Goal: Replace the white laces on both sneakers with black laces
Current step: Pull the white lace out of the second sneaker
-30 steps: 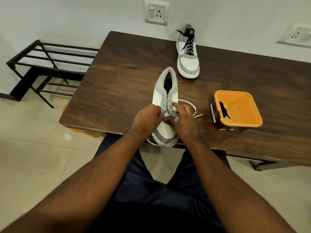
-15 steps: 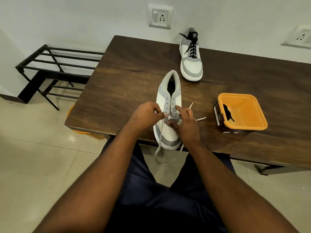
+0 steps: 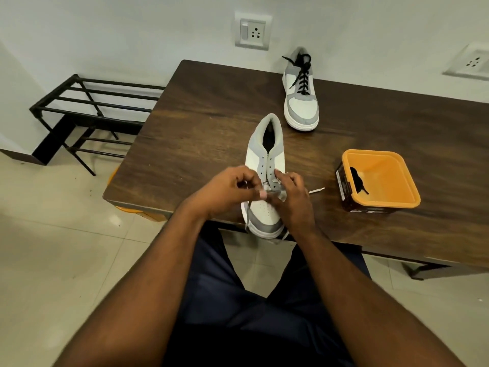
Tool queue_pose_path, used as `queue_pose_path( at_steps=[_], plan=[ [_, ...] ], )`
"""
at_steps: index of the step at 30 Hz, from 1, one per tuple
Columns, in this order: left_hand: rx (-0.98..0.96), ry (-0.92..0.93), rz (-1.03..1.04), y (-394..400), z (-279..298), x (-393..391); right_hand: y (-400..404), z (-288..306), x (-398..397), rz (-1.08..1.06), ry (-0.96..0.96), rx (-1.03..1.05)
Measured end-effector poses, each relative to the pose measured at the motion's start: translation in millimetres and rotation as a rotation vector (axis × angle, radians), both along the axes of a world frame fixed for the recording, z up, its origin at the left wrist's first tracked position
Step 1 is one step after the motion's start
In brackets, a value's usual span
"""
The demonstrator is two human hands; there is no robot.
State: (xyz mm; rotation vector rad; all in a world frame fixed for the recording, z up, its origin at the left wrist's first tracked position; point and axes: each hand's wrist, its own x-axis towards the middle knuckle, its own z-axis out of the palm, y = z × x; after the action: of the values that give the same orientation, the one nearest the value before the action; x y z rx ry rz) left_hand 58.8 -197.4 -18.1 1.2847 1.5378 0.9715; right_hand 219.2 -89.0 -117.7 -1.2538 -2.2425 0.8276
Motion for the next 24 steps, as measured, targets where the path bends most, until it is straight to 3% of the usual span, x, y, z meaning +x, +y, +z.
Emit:
queue_pose_path(
  at_steps=[3, 5, 6, 7, 9, 12, 15, 18, 24],
  plan=[
    [0.231, -0.537, 0.197, -3, 11, 4, -1, -3, -2, -0.022, 0.014, 0.004],
    [0.278, -0.884, 0.424, 6, 9, 13, -1, -3, -1, -0.019, 0.021, 0.004],
    [0.256, -0.956, 0.578, 11, 5, 19, -1, -2, 0, -0.013, 0.019, 0.007],
    [0.203, -0.906, 0.732, 16, -1, 22, -2, 0, 0, -0.009, 0.012, 0.005],
    [0.075, -0.498, 0.893, 22, -18, 25, -2, 2, 0, -0.007, -0.003, -0.001],
    [-0.033, 0.230, 0.628, 22, -42, 32, -2, 2, 0, -0.007, -0.002, 0.005],
    [-0.145, 0.609, 0.451, 19, -51, 37, -1, 1, -1, -0.004, -0.004, 0.001],
    [-0.184, 0.683, 0.463, 9, -51, 39, -1, 1, 0, 0.001, -0.001, -0.004],
    [0.029, 0.540, 0.553, -26, -64, 57, -1, 0, 1, 0.002, 0.021, 0.003]
  ],
)
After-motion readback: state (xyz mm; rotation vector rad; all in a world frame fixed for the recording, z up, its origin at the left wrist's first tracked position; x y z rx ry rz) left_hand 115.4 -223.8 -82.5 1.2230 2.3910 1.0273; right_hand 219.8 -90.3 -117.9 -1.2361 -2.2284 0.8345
